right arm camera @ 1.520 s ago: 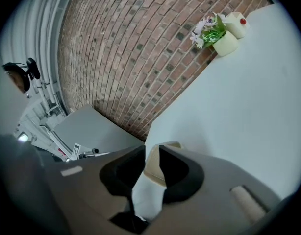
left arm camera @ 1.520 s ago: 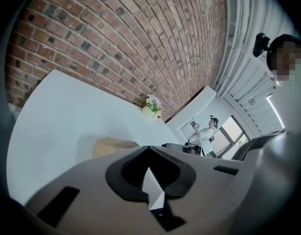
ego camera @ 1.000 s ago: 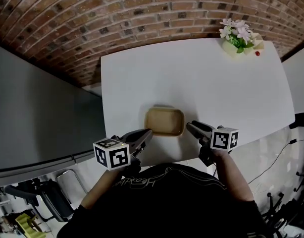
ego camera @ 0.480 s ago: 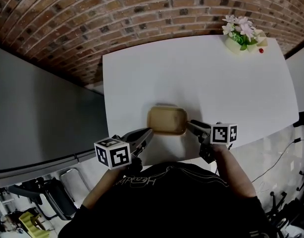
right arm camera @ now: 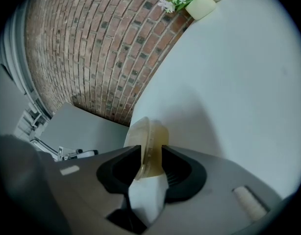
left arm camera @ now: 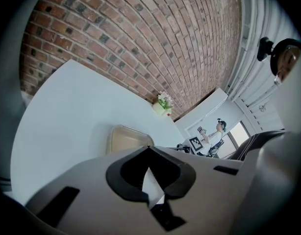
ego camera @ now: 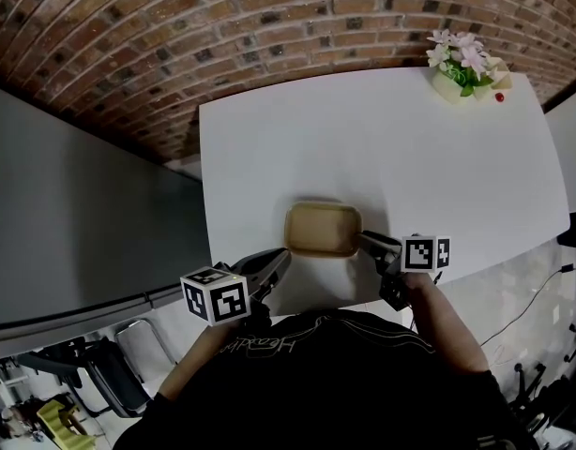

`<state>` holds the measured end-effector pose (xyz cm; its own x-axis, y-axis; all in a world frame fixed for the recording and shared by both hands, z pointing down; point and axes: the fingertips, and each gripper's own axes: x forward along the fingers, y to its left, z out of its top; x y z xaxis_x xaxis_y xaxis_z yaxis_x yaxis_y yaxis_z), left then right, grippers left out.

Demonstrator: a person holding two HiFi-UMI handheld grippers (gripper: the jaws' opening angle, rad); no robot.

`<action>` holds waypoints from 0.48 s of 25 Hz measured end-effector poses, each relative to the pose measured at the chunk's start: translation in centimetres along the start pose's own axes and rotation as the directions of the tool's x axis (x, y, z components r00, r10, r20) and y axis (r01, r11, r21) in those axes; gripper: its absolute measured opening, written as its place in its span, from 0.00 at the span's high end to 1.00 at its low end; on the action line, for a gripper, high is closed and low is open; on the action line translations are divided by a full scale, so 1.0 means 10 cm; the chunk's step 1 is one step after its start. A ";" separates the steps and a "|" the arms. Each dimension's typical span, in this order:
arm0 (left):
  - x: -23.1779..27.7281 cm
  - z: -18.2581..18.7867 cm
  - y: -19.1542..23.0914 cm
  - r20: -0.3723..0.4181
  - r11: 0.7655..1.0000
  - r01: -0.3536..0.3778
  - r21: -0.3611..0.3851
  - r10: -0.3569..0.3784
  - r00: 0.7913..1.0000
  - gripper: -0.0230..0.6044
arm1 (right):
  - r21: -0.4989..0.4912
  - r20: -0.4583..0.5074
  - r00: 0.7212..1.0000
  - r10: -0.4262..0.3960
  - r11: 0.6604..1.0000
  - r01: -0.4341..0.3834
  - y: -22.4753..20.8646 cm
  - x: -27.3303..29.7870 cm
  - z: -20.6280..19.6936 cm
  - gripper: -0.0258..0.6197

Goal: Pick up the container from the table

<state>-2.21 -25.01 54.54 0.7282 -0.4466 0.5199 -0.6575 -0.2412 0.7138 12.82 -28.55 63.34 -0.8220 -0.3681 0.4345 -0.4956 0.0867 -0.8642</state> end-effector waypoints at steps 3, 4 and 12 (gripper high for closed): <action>0.00 -0.02 0.03 0.002 1.000 -0.002 -0.008 0.002 1.000 0.96 | 0.005 0.003 1.000 0.018 1.000 -0.018 0.03 0.00 0.01 0.79; 0.00 -0.02 0.04 0.003 1.000 -0.002 -0.009 0.003 1.000 0.96 | 0.008 0.005 1.000 0.023 1.000 -0.023 0.05 0.00 0.01 0.81; -0.02 0.00 0.07 0.011 1.000 0.008 -0.011 -0.008 1.000 0.96 | 0.034 0.021 0.999 0.029 0.999 -0.030 0.05 0.01 0.02 0.88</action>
<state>-2.80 -25.12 54.95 0.7312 -0.4539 0.5093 -0.6495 -0.2349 0.7231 12.54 -28.70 62.87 -0.8299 -0.3850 0.4037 -0.4610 0.0658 -0.8849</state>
